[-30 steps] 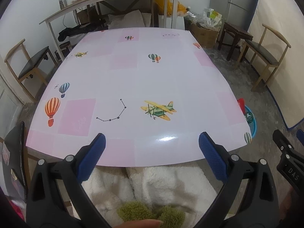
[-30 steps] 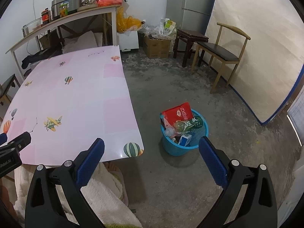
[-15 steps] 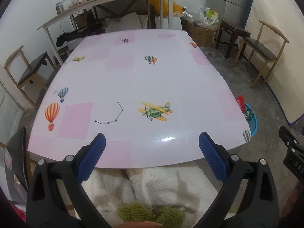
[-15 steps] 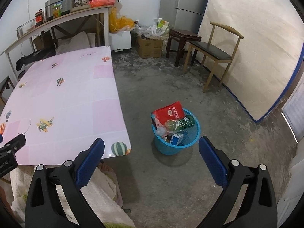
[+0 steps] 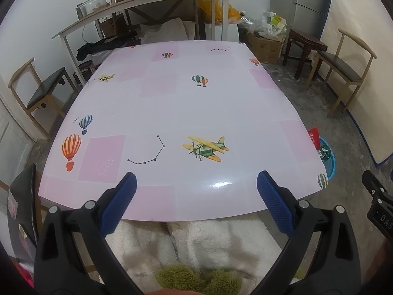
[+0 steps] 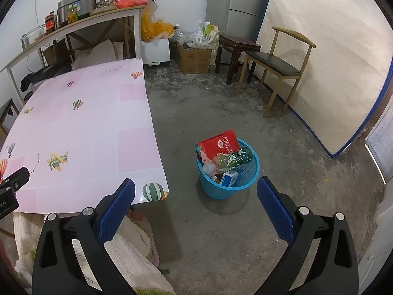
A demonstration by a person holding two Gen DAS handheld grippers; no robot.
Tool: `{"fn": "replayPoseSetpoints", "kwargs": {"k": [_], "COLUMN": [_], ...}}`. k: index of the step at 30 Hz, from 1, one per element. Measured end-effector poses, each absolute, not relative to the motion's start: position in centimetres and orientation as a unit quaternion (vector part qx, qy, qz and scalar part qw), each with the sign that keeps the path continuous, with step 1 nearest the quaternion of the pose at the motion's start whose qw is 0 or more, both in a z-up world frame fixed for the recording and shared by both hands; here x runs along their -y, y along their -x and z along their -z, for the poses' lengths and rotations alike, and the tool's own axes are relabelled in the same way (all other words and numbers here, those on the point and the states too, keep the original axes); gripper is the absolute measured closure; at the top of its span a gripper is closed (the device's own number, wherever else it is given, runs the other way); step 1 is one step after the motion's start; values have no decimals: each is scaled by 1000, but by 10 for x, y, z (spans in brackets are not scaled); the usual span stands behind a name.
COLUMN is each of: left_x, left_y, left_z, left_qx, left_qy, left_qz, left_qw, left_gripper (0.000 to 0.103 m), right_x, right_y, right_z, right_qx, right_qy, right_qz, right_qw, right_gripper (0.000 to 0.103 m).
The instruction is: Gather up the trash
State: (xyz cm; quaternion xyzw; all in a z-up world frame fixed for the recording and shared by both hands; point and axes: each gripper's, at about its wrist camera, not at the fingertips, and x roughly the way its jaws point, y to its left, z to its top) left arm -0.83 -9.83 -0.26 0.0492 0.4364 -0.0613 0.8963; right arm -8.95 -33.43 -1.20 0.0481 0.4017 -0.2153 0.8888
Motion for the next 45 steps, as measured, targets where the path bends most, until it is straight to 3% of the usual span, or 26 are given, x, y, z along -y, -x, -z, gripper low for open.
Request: {"fn": "replayPoseSetpoints", "kwargs": {"k": [45], "left_x": [96], "left_y": [8], "left_z": [2], "left_qx": [-442], "left_qy": [-42], "left_qz": [62], "left_qw": [894], "left_gripper": [8], "right_x": [329], "right_y": [86], "right_z": [11], "right_qx": [-399], "right_qy": [-46], "right_qz": [214], "right_qw": [890], "right_gripper": [7]}}
